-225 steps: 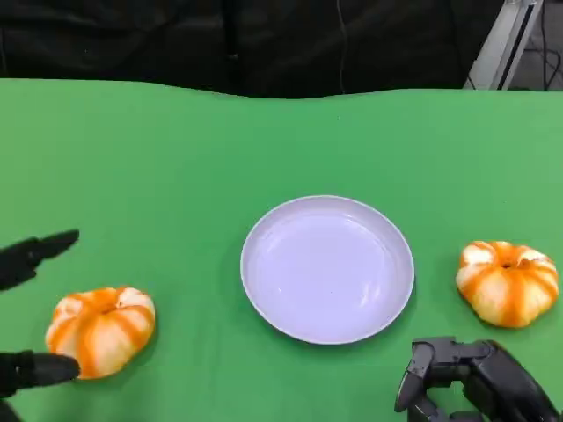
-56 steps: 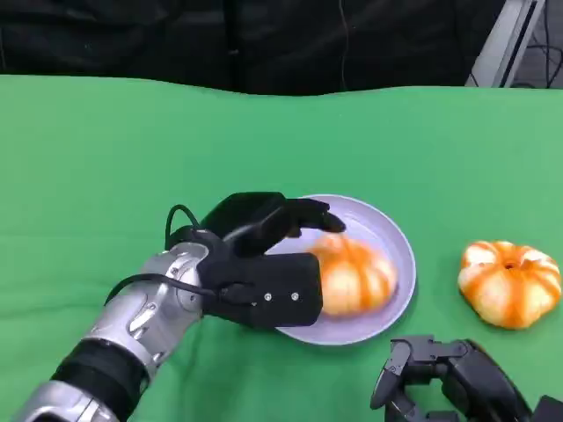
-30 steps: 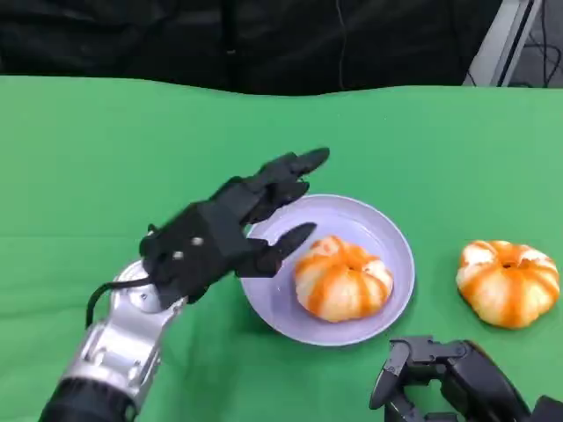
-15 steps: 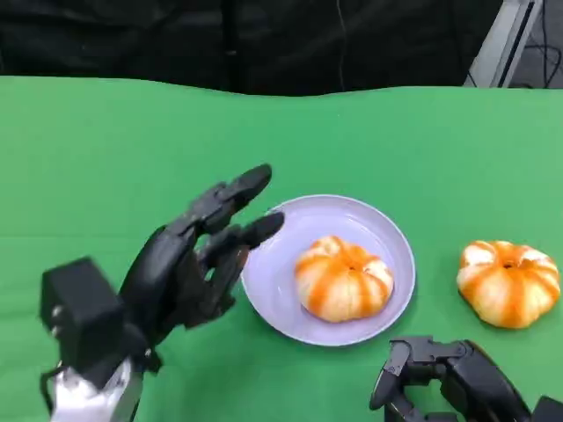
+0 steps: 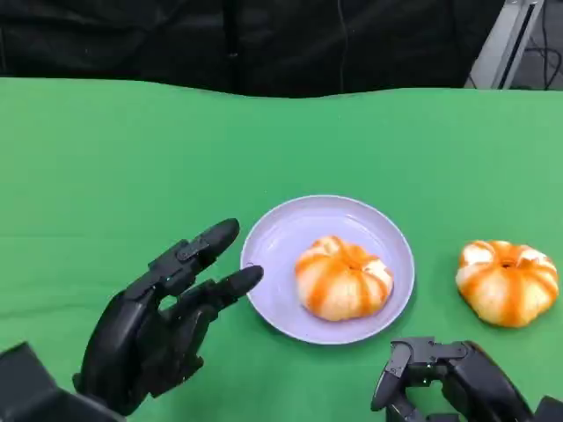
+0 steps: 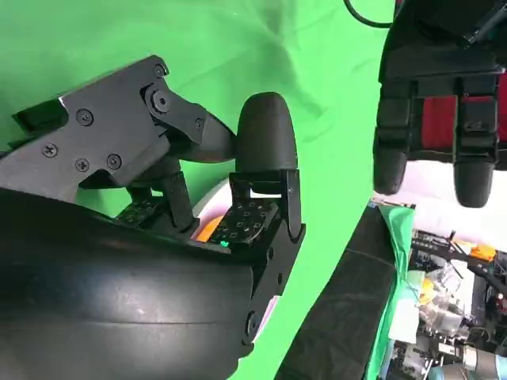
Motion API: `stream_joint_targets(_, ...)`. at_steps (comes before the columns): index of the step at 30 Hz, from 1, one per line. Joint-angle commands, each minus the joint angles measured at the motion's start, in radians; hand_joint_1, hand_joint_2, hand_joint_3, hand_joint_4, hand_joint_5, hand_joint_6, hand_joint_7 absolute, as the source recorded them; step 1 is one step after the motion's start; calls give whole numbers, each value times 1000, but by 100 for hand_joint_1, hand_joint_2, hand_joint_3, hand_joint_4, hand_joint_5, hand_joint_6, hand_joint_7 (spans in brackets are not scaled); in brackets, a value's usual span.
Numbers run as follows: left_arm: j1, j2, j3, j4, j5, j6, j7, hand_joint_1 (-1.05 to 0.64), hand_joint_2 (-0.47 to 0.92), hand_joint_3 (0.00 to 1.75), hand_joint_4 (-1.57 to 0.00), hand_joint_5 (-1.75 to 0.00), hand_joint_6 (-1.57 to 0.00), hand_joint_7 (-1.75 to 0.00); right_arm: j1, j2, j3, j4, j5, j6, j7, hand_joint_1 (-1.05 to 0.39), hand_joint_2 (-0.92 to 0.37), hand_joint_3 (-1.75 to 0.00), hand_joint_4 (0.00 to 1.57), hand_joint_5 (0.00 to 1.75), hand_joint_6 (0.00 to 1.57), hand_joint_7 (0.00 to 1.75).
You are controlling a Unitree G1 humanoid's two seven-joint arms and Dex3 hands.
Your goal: Grasp the bread from the table and place it into the plate.
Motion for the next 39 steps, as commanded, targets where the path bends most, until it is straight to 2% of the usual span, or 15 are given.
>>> stream_joint_targets(1, 37, -11, 12, 42, -16, -71, -38, -78, 92, 55, -64, -4, -48, -4, 7, -21, -14, -6, 26, 7, 14, -12, -62, -94, 83, 147, 87, 115)
stream_joint_targets(8, 32, -17, 11, 136, -10, -137, -74, -71, 92, 49, -67, -2, -52, -2, 6, -22, -21, -12, 26, 10, 18, -12, -62, -95, 83, 146, 86, 116)
stream_joint_targets(13, 15, -24, 22, 187, -23, -171, -95, -51, 92, 37, -69, -2, -53, -1, 1, -20, -22, -5, 38, 11, 32, -11, -63, -96, 83, 145, 85, 117)
stream_joint_targets(14, 12, -28, 26, 195, -29, -170, -98, -33, 92, 32, -70, -1, -55, -2, -1, -19, -23, -4, 38, 11, 33, -11, -62, -95, 83, 146, 85, 117)
stream_joint_targets(15, 10, -31, 28, 200, -34, -170, -101, -25, 92, 29, -70, -1, -56, -2, -2, -19, -23, -3, 39, 11, 33, -11, -62, -96, 83, 146, 85, 117)
stream_joint_targets(18, 5, -35, 35, 213, -31, -170, -98, -21, 92, 27, -70, -1, -56, -2, -3, -18, -24, -2, 35, 13, 30, -11, -62, -96, 84, 146, 85, 116)
stream_joint_targets(19, 3, -36, 37, 218, -24, -170, -91, -5, 92, 35, -70, -1, -60, -3, -3, -18, -23, -1, 32, 13, 28, -12, -62, -95, 84, 145, 85, 116)
stream_joint_targets(21, 1, -37, 40, 225, -16, -171, -83, 4, 92, 41, -71, -1, -63, -3, -4, -17, -23, 0, 30, 12, 26, -13, -63, -95, 84, 144, 86, 115)
stream_joint_targets(28, -2, -32, 47, 233, 58, -209, -29, 5, 92, 49, -85, -6, -75, -6, -4, -15, -22, 2, 29, 4, 26, -11, -63, -94, 84, 145, 86, 116)
stream_joint_targets(31, 1, -23, 41, 234, 130, -245, 11, 2, 92, 48, -106, -6, -93, -6, 0, -15, -21, -6, 25, 10, 21, -12, -63, -94, 83, 146, 86, 116)
stream_joint_targets(33, 4, -23, 32, 238, 140, -254, 12, 1, 92, 50, -112, -5, -101, -6, 1, -15, -20, -7, 23, 5, 20, -12, -62, -95, 83, 146, 86, 116)
stream_joint_targets(34, 4, -23, 27, 243, 141, -259, 8, -1, 91, 51, -122, -7, -113, -7, 1, -15, -20, -7, 21, 3, 20, -12, -62, -95, 83, 146, 86, 117)
stream_joint_targets(37, -5, -22, 16, 270, 128, -277, -18, -3, 88, 55, -138, -11, -130, -8, 0, -15, -21, -4, 22, -1, 21, -12, -61, -96, 83, 147, 86, 117)
stream_joint_targets(38, -8, -23, 15, 279, 126, -285, -21, -5, 82, 64, -139, -24, -136, -10, 1, -15, -21, -7, 23, 1, 21, -12, -61, -96, 83, 147, 86, 117)
stream_joint_targets(39, -9, -25, 14, 287, 132, -296, -16, -6, 76, 74, -129, -54, -138, -15, 2, -15, -21, -10, 26, 7, 22, -12, -61, -96, 83, 147, 86, 117)
